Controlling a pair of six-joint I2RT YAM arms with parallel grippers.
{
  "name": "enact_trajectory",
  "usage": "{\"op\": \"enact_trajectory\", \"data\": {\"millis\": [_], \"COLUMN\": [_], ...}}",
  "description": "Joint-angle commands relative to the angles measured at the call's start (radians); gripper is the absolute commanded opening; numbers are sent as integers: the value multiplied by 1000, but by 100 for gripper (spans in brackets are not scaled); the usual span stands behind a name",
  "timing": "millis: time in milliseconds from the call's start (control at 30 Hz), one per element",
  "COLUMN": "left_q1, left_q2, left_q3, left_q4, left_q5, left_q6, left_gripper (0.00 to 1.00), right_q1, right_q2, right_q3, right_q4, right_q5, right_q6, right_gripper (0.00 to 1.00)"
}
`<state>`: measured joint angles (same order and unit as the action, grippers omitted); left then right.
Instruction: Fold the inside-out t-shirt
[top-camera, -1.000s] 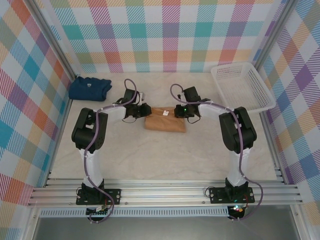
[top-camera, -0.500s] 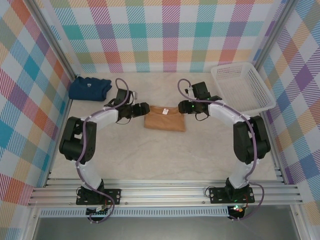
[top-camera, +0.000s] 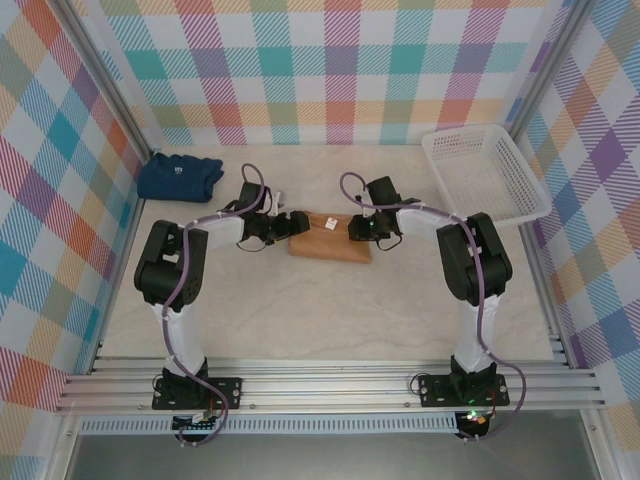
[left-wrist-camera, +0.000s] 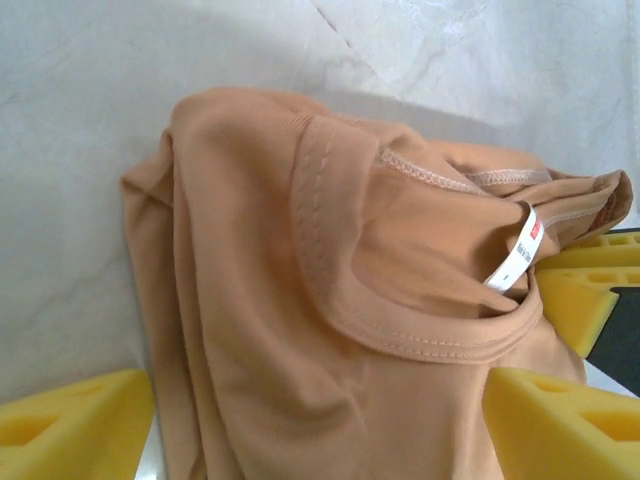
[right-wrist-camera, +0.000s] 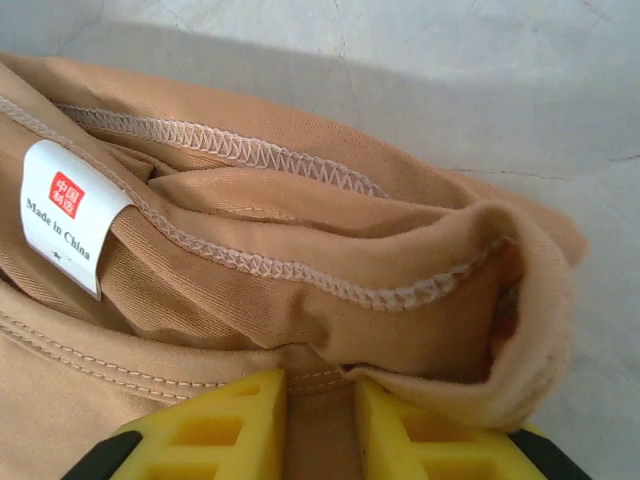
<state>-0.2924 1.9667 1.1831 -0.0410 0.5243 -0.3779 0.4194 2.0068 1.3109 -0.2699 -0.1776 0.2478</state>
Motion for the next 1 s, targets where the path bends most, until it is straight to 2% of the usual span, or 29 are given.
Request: {"op": "enact_trajectory", "data": {"millis": [0, 467, 567, 700, 833, 967], "left_q1": [-26, -49, -46, -26, 10, 51], "left_q2": [57, 102, 99, 84, 28, -58], "left_q3": [9, 58, 68, 102, 165, 232], "left_q4": [19, 83, 83, 30, -155, -362], "left_q5": [62, 105, 91, 71, -12, -150], "left_q6": [11, -1, 8, 60, 213, 398], "left_gripper": [81, 42, 27, 0, 0, 0], "right_q1": [-4, -4, -4, -7, -8, -9], "right_q2": [11, 0, -7, -44, -124, -220], "right_q3": [5, -9, -7, 6, 6, -20], "right_q4": [-5, 3, -1, -22, -49, -57], "right_q5": [4, -8, -7, 9, 32, 65], "right_q6": [11, 18, 16, -2, -24, -48], "right_gripper": [25, 23, 23, 26, 38, 41]}}
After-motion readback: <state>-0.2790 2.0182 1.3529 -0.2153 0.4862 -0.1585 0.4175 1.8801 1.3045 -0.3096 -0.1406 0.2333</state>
